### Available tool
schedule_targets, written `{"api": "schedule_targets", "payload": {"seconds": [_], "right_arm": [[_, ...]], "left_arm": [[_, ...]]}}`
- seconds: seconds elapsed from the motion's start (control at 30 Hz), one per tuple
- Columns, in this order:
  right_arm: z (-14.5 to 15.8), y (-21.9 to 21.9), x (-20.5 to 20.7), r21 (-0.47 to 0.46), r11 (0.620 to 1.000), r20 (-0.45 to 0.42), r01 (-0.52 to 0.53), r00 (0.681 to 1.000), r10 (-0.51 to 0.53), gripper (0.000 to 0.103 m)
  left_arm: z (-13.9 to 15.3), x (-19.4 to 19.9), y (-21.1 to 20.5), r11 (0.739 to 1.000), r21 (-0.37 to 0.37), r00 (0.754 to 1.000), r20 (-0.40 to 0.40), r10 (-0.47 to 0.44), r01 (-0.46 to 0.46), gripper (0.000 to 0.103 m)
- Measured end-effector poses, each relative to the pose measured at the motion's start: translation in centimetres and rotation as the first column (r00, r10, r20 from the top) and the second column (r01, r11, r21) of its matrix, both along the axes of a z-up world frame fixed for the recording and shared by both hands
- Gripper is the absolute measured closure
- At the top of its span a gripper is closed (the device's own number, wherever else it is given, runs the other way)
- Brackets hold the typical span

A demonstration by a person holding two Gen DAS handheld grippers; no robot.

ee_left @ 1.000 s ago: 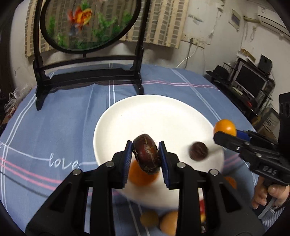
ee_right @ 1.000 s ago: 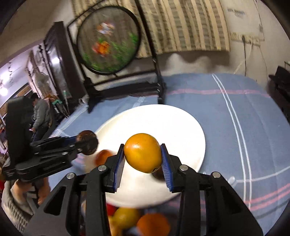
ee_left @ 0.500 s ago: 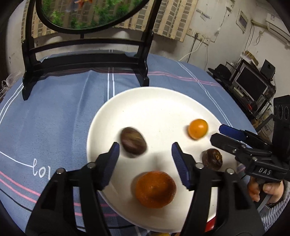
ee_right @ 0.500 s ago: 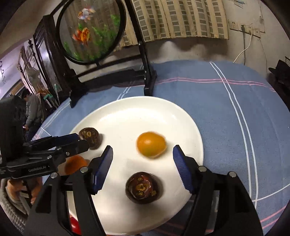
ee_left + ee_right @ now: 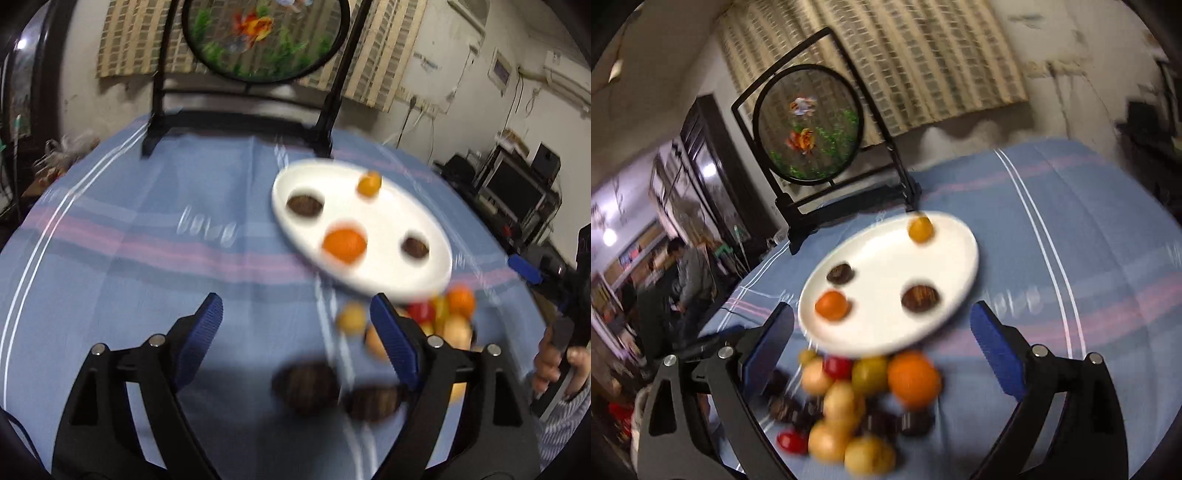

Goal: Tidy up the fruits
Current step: 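Place the brown fruit on the plate with the left gripper while the right places a small orange fruit, then grasp a dark purple fruit with the left gripper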

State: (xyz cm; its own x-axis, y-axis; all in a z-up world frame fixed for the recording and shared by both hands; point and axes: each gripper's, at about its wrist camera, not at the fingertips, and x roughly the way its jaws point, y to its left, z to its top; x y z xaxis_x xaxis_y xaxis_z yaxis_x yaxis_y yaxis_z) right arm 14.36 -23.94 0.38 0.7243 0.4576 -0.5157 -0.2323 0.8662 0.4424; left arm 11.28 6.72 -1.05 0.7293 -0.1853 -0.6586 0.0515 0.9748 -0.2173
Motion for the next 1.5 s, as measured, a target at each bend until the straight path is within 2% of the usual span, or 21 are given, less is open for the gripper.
{"api": "schedule_targets", "payload": {"seconds": [0.2, 0.23, 0.33, 0.43, 0.5, 0.6, 0.67, 0.73, 0.8, 1.0, 1.1, 1.17, 1.4, 1.5], "right_arm": [[-1.8, -3.3, -4.0, 0.174, 0.979, -0.058, 0.104, 0.994, -0.095, 0.007], [-2.0, -3.5, -4.1, 0.180, 0.977, -0.069, 0.112, 0.992, -0.101, 0.007], [-2.1, -3.4, -3.7, 0.164, 0.980, -0.083, 0.115, 0.991, -0.102, 0.007], [-2.2, -2.5, -3.5, 0.155, 0.984, -0.098, 0.086, 0.993, -0.072, 0.007], [-2.0, -2.0, -3.6, 0.144, 0.987, -0.085, 0.069, 0.995, -0.058, 0.007], [-1.8, -1.4, -4.0, 0.117, 0.992, -0.062, 0.048, 0.997, -0.041, 0.006], [-1.7, -0.9, -4.1, 0.095, 0.995, -0.061, 0.038, 0.998, -0.032, 0.006], [-1.8, -0.6, -4.0, 0.084, 0.996, -0.065, 0.030, 0.998, -0.025, 0.006], [-1.9, -0.6, -4.0, 0.079, 0.996, -0.070, 0.030, 0.997, -0.024, 0.006], [-2.2, -0.5, -3.9, 0.073, 0.997, -0.082, 0.031, 0.996, -0.025, 0.006], [-2.2, 0.0, -4.1, 0.046, 0.999, -0.074, 0.014, 0.997, -0.011, 0.006], [-2.3, 0.3, -4.1, 0.025, 1.000, -0.074, 0.009, 0.997, -0.007, 0.006], [-3.6, 0.9, -2.8, -0.054, 0.998, -0.125, 0.024, 0.992, -0.031, 0.007], [-3.7, 1.3, -1.4, -0.133, 0.991, -0.109, 0.027, 0.993, -0.042, 0.026]], "left_arm": [[-1.8, -2.5, -2.2, 0.990, 0.137, 0.999, -0.022, -0.028, 0.031, 0.019], [-2.1, -2.4, -2.7, 0.984, 0.178, 0.999, -0.030, -0.023, 0.028, 0.019], [-2.8, -2.0, -2.8, 0.981, 0.187, 0.998, -0.062, -0.029, 0.040, 0.019], [-3.3, -1.1, -2.2, 0.980, 0.201, 0.996, -0.083, 0.014, 0.003, 0.018], [-4.1, -0.3, -2.0, 0.984, 0.179, 0.991, -0.136, 0.007, 0.018, 0.019], [-4.1, -0.2, -1.8, 0.987, 0.160, 0.991, -0.137, 0.006, 0.016, 0.020], [-4.1, -0.3, -2.0, 0.987, 0.159, 0.992, -0.129, -0.011, 0.032, 0.029], [-4.0, -0.5, -2.6, 0.984, 0.166, 0.992, -0.117, -0.042, 0.061, 0.043], [-4.0, -0.5, -2.9, 0.983, 0.169, 0.992, -0.112, -0.058, 0.077, 0.049], [-4.1, -0.1, -2.4, 0.988, 0.136, 0.991, -0.125, -0.058, 0.075, 0.047], [-4.0, -0.3, -2.7, 0.987, 0.132, 0.990, -0.118, -0.079, 0.094, 0.057], [-3.9, -0.4, -2.8, 0.987, 0.136, 0.991, -0.114, -0.074, 0.090, 0.057], [-3.9, 0.0, -1.2, 0.994, 0.108, 0.993, -0.122, -0.001, 0.014, 0.057], [-3.9, 0.0, -1.5, 0.991, 0.133, 0.993, -0.121, -0.001, 0.018, 0.057]]}}
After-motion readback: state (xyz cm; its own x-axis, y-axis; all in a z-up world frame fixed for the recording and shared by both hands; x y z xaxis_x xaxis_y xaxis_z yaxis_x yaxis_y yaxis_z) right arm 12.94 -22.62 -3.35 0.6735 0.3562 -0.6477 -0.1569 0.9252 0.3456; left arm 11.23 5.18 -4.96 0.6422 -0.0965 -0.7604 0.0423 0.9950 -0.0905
